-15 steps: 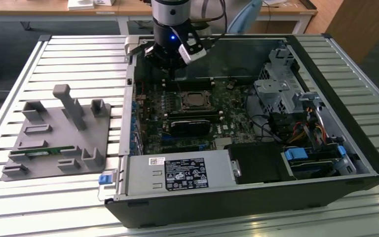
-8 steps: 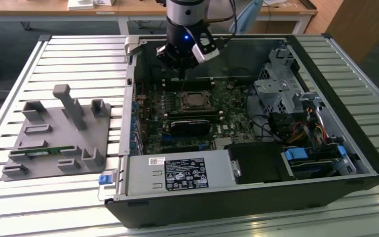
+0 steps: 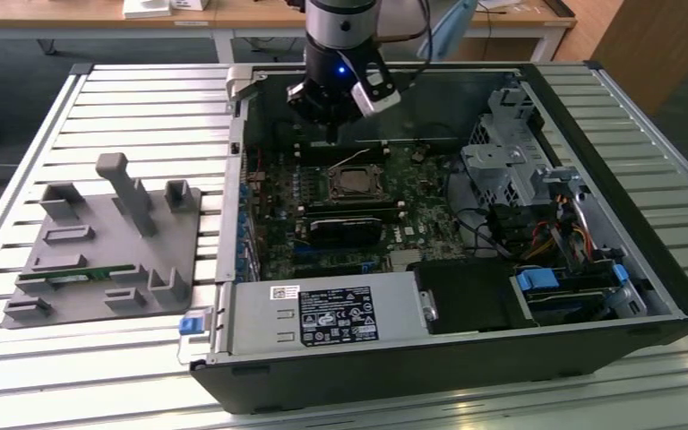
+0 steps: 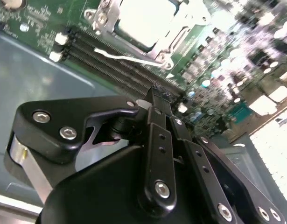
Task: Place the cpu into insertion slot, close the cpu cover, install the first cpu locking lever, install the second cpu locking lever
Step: 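Install the first cpu locking lever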
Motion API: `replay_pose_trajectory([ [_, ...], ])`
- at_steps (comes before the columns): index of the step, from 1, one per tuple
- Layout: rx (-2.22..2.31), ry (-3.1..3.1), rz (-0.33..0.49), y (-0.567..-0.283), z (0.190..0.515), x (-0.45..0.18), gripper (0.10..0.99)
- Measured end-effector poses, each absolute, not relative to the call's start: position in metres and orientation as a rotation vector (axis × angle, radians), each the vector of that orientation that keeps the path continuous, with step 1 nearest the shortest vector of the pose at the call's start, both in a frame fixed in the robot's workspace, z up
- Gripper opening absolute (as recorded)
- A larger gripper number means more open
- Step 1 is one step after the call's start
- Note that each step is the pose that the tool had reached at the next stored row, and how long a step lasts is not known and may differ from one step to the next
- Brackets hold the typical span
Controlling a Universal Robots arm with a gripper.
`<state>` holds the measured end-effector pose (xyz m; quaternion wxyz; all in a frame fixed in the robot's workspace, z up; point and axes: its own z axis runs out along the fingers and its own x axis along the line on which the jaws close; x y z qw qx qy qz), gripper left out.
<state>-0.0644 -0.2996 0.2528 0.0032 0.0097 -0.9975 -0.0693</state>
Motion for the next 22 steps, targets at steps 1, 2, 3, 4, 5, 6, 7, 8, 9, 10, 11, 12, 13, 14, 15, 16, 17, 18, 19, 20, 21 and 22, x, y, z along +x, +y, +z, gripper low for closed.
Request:
replay_pose_trajectory([
  [1,0.030,-3.127,-0.224,-0.300,0.252,-0.064,0.106],
  [2,0.029,-3.127,-0.224,-0.300,0.251,-0.064,0.106],
  [3,0.030,-3.127,-0.224,-0.300,0.250,-0.064,0.106],
  [4,0.030,-3.127,-0.224,-0.300,0.249,-0.063,0.106],
  [5,0.030,-3.127,-0.223,-0.300,0.248,-0.062,0.106],
  [6,0.030,-3.127,-0.223,-0.300,0.247,-0.061,0.106],
  [7,0.030,-3.127,-0.223,-0.300,0.246,-0.060,0.106],
  [8,0.030,-3.127,-0.223,-0.300,0.245,-0.059,0.106],
  [9,0.029,-3.127,-0.223,-0.300,0.244,-0.057,0.106],
  [10,0.029,-3.127,-0.223,-0.300,0.243,-0.055,0.106],
  [11,0.030,-3.127,-0.223,-0.300,0.243,-0.054,0.106],
  [12,0.030,-3.127,-0.223,-0.300,0.242,-0.054,0.106],
  [13,0.029,-3.127,-0.223,-0.300,0.241,-0.054,0.106],
  [14,0.029,-3.127,-0.223,-0.300,0.240,-0.054,0.106],
  [15,0.029,-3.127,-0.223,-0.300,0.239,-0.053,0.106],
  [16,0.031,-3.127,-0.223,-0.300,0.238,-0.053,0.106],
  [17,0.039,-3.127,-0.223,-0.300,0.237,-0.053,0.106],
  [18,0.056,-3.126,-0.223,-0.300,0.236,-0.053,0.106],
  [19,0.075,-3.125,-0.223,-0.300,0.235,-0.053,0.106],
  [20,0.088,-3.124,-0.223,-0.300,0.235,-0.052,0.106],
  [21,0.092,-3.124,-0.223,-0.300,0.234,-0.051,0.106],
  [22,0.092,-3.124,-0.223,-0.300,0.234,-0.051,0.106],
])
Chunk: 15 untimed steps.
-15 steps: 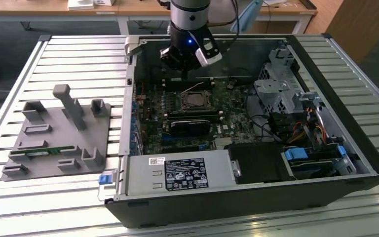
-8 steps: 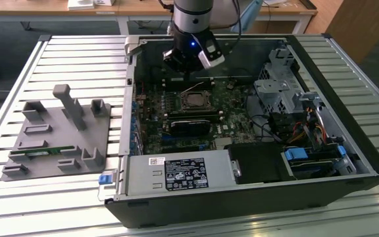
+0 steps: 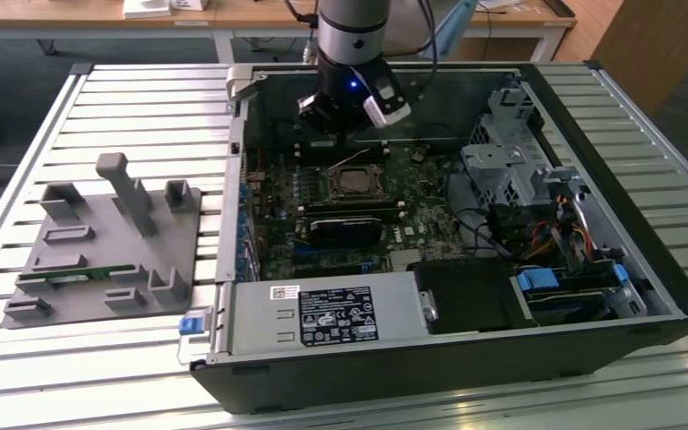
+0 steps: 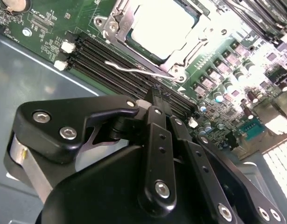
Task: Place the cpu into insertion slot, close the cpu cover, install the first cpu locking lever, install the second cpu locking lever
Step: 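Install the first cpu locking lever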
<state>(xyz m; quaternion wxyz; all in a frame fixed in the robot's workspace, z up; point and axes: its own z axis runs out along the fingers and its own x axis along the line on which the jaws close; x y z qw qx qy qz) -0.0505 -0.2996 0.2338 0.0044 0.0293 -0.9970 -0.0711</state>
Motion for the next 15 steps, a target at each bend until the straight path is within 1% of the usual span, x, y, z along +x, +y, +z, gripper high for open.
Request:
replay_pose_trajectory([
  [15,0.092,-3.124,-0.223,-0.299,0.227,-0.034,0.106],
])
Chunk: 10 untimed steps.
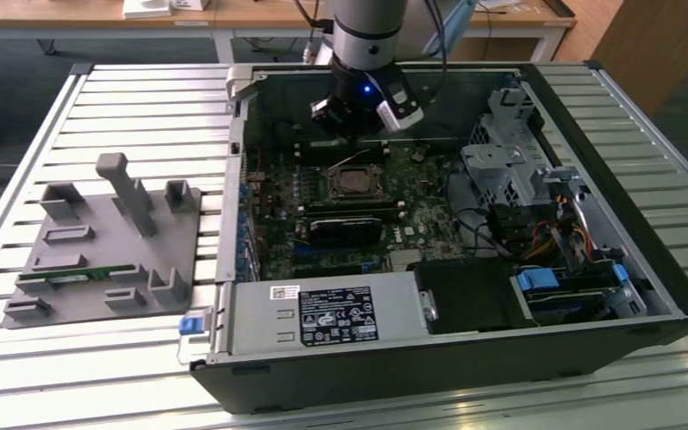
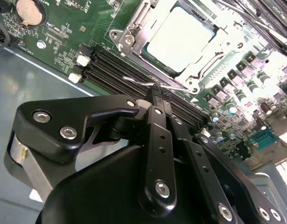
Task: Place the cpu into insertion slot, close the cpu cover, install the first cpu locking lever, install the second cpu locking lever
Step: 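Install the first cpu locking lever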
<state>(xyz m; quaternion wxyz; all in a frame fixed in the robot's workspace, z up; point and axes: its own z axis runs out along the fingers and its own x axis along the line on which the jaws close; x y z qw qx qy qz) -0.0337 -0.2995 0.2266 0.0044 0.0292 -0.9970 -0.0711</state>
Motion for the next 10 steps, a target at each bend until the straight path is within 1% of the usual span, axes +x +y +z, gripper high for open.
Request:
replay_pose_trajectory([
  [10,0.084,-3.124,-0.223,-0.2970,0.2207,-0.0256,0.106],
])
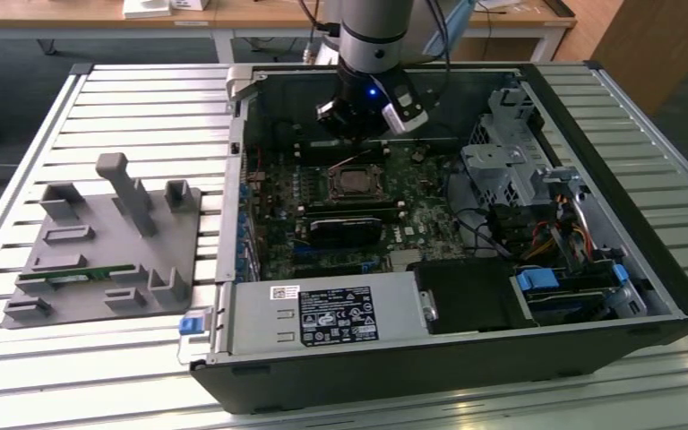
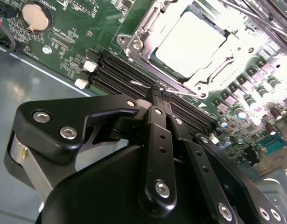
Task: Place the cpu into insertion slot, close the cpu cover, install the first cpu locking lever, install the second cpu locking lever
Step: 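Install the first cpu locking lever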
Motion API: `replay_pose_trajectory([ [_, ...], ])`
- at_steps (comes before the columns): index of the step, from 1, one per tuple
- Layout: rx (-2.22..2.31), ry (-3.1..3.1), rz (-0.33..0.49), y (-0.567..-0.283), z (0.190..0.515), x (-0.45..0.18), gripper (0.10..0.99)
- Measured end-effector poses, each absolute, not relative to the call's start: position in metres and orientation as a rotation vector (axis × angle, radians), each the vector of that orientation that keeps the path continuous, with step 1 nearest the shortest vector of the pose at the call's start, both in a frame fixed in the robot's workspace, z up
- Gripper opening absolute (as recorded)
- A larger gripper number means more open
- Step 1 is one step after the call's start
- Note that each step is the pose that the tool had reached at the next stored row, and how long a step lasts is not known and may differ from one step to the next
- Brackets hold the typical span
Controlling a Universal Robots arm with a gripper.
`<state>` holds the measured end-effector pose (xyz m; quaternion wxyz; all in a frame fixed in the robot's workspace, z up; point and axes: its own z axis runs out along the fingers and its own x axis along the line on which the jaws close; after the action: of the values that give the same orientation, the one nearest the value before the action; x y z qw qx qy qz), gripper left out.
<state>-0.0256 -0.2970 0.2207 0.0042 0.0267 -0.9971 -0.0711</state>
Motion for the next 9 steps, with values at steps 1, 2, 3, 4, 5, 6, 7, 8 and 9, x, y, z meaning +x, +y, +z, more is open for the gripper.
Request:
replay_pose_trajectory([
  [1,0.081,-3.124,-0.223,-0.2970,0.2200,-0.0243,0.106],
  [2,0.079,-3.124,-0.223,-0.2970,0.2193,-0.0229,0.106],
  [3,0.076,-3.125,-0.223,-0.2970,0.2186,-0.0214,0.106],
  [4,0.074,-3.125,-0.223,-0.2970,0.2179,-0.0201,0.106],
  [5,0.070,-3.125,-0.223,-0.2970,0.2172,-0.0191,0.106],
  [6,0.067,-3.125,-0.223,-0.2970,0.2163,-0.0184,0.106],
  [7,0.063,-3.125,-0.223,-0.2970,0.2152,-0.0181,0.106],
  [8,0.059,-3.126,-0.223,-0.2970,0.2131,-0.0178,0.106],
  [9,0.057,-3.126,-0.223,-0.2970,0.2119,-0.0175,0.106],
])
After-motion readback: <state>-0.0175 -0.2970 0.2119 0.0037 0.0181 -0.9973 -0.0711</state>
